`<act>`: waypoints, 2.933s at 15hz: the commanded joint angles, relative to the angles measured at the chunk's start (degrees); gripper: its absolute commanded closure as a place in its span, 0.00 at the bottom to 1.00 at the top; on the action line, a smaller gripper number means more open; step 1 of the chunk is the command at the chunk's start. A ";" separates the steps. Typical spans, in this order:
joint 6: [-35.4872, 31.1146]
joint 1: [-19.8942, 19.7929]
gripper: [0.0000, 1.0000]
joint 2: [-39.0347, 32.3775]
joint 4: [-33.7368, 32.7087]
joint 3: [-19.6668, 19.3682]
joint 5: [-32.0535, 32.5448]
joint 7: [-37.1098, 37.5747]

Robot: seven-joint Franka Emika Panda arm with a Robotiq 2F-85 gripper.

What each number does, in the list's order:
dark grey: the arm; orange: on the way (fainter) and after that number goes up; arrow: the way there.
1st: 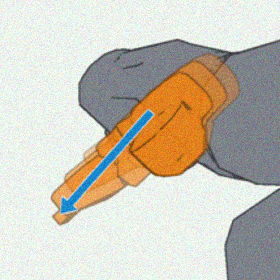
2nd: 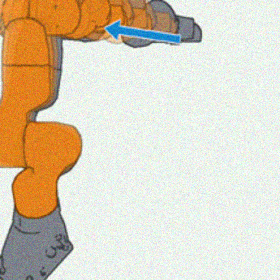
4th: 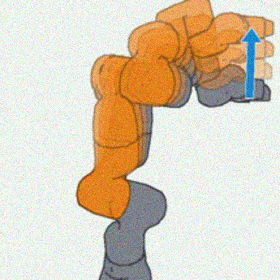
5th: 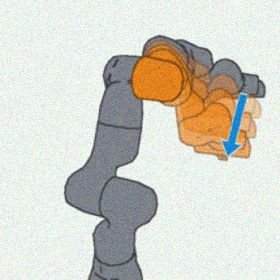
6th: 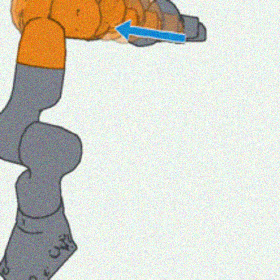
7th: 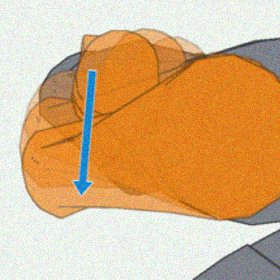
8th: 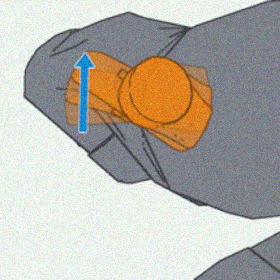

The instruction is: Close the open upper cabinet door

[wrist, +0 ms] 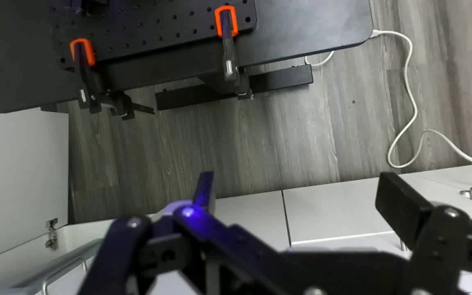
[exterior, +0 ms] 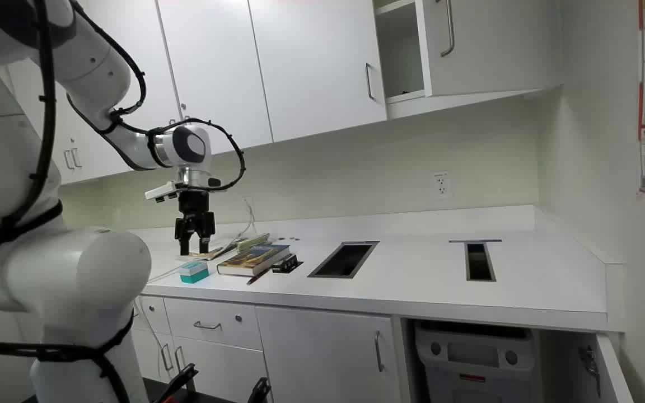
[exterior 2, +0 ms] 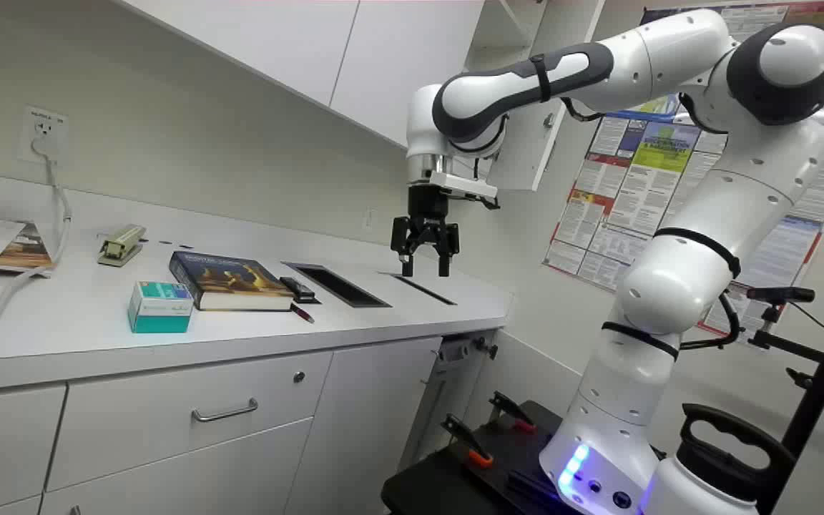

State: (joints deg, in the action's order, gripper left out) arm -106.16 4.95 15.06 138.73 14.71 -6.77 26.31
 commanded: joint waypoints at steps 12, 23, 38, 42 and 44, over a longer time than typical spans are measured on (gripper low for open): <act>-3.55 -3.29 0.00 7.36 3.47 -6.21 -0.08 4.65; -0.88 -20.14 0.00 28.67 4.90 -17.49 1.77 5.81; -16.56 -30.39 0.00 26.73 -3.06 -23.73 0.07 11.99; -20.17 -33.79 0.00 23.20 -9.31 -28.26 -0.75 14.30; -21.38 -35.06 0.00 21.33 -12.76 -30.45 -1.38 15.92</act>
State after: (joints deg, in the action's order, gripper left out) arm -126.01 -28.08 40.39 131.55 -14.22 -6.39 38.97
